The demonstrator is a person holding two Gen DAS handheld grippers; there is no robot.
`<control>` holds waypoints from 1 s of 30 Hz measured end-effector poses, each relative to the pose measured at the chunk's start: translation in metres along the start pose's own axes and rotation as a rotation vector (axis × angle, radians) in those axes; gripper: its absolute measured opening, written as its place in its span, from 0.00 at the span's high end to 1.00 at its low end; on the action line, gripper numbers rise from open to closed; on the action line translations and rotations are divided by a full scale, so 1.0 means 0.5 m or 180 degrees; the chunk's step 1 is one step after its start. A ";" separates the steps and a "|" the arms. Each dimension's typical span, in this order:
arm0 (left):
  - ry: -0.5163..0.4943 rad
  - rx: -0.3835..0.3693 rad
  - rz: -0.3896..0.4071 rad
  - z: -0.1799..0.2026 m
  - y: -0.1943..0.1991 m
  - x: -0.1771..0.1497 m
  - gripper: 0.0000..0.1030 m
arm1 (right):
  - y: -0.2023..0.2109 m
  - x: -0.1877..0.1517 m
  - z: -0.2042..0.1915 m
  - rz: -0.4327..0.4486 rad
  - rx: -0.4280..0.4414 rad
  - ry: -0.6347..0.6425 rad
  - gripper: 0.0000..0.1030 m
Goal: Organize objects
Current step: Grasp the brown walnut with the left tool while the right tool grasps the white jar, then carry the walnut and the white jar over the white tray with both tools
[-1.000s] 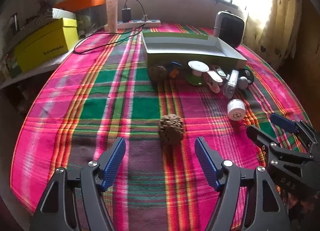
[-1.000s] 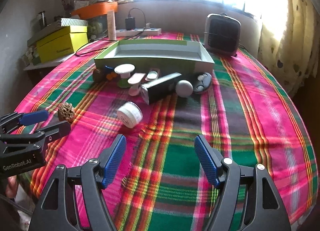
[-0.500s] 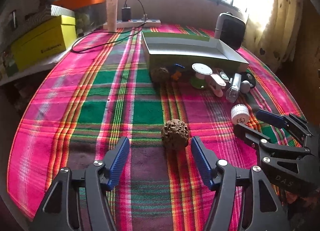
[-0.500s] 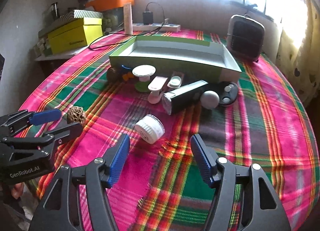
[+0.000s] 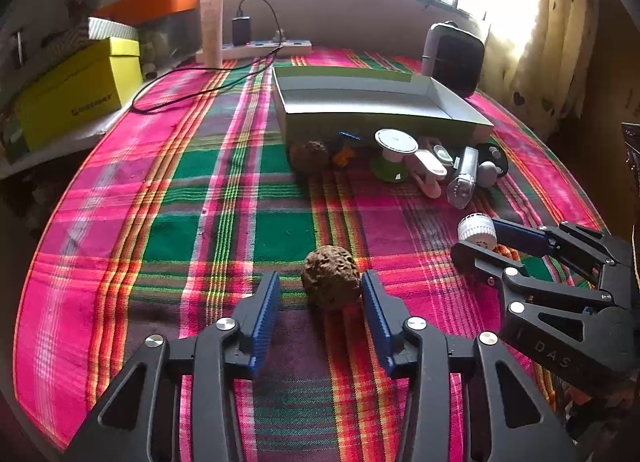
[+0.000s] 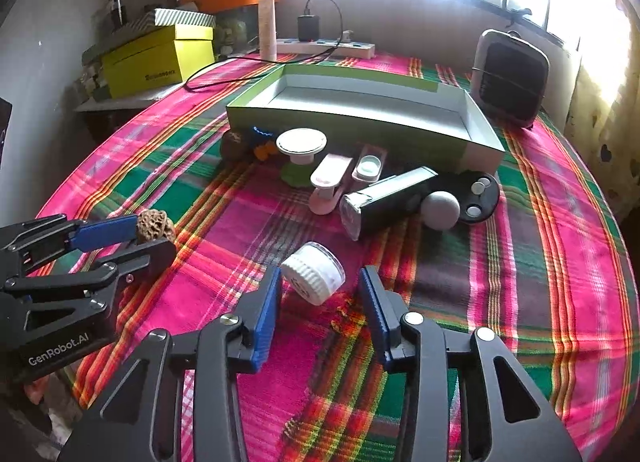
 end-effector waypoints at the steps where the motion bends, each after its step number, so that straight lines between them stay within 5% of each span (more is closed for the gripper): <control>1: -0.0003 -0.0008 0.0000 0.001 0.000 0.001 0.66 | 0.000 0.000 0.000 0.0002 0.0006 -0.0004 0.65; 16: -0.0051 -0.0030 0.0014 0.011 -0.005 0.022 0.71 | 0.009 0.017 0.010 0.0056 0.0051 -0.0089 0.70; 30: -0.0093 -0.0037 0.0189 0.006 -0.013 0.108 0.71 | 0.015 0.080 0.031 0.0202 0.0031 -0.0114 0.70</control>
Point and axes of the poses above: each gripper's, at about its wrist camera, not at the fingertips, and y roughly against the way its jaws point, z to its right, x to its top, the point moved 6 cm from there along -y, roughly the way its jaws point, and after that the axes turned 10 degrees about -y, right-handed, at the moved point
